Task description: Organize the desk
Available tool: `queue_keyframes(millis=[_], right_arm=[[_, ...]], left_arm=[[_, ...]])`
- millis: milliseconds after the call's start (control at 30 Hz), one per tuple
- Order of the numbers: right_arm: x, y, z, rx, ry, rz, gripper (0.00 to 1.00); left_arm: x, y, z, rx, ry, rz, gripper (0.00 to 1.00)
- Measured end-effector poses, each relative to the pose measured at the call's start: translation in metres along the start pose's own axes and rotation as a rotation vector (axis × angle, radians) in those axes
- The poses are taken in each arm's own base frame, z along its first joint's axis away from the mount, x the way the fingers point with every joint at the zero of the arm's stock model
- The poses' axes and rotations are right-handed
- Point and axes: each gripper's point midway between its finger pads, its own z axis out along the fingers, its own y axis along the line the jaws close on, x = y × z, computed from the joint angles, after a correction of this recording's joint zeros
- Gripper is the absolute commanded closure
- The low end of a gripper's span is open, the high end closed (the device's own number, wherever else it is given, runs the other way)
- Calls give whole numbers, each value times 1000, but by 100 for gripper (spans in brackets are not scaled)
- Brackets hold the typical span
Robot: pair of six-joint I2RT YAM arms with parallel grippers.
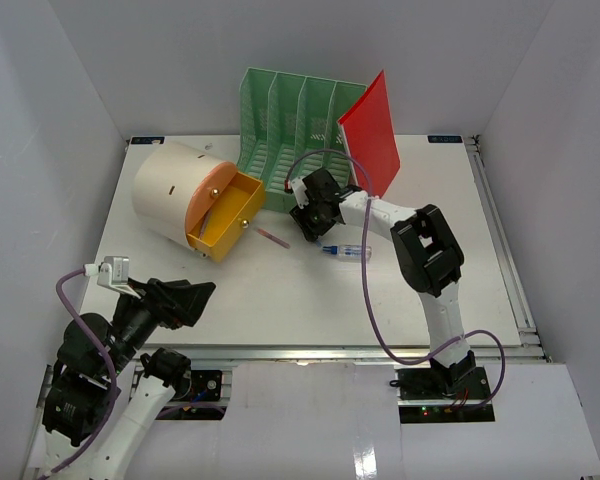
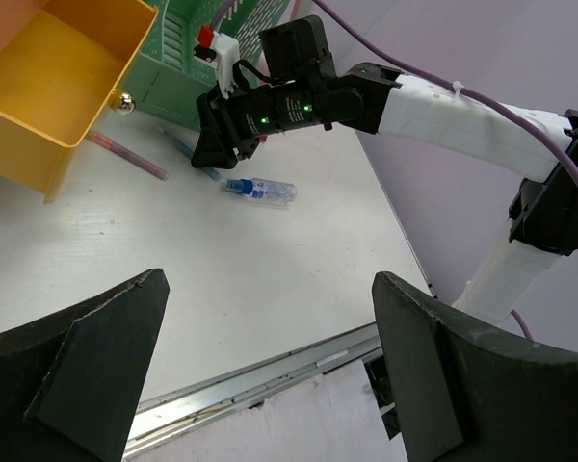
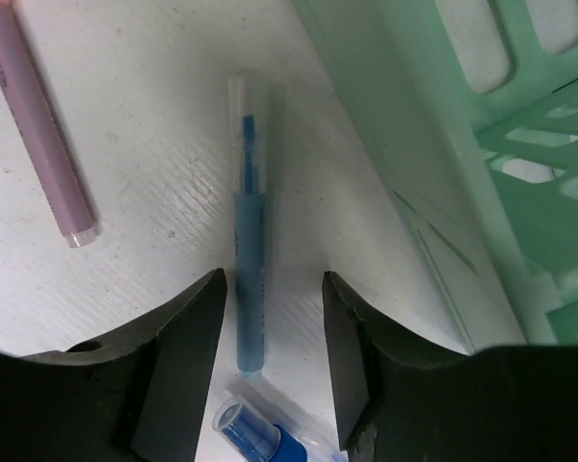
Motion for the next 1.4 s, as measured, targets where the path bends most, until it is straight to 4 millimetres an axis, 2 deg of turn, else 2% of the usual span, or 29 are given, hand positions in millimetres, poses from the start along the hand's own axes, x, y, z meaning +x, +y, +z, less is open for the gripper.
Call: queue_keyframes(millis=[200, 367, 633, 700, 800, 967, 1033, 1100, 1167, 1267, 1400], right_arm=[[-2, 7, 3, 15, -19, -42, 80], [-1, 10, 2, 22, -32, -58, 89], [5, 18, -5, -26, -27, -84, 92], [7, 27, -15, -74, -20, -98, 92], [-5, 40, -44, -137, -66, -147, 92], [-56, 53, -129, -174, -294, -373, 92], [-72, 54, -155, -148, -364, -480, 92], [-86, 55, -172, -122, -406, -587, 92], [-98, 60, -177, -97, -426, -699, 91], [-103, 77, -174, -62, -420, -883, 92], [-115, 113, -165, 15, -429, -1192, 91]], left_arm=[[1, 0, 1, -2, 3, -8, 2], [1, 0, 0, -1, 4, -17, 2], [2, -2, -1, 7, 4, -32, 2], [3, -2, -2, 9, 7, -35, 2], [4, -4, -5, 17, 9, -46, 2], [4, -8, -12, 46, -10, -62, 2], [4, -9, -13, 51, -13, -66, 2], [4, -9, -13, 52, -13, -69, 2], [4, -9, -13, 54, -12, -70, 2], [3, -13, -13, 71, -15, -73, 2], [-2, -20, -13, 107, -35, -89, 2]])
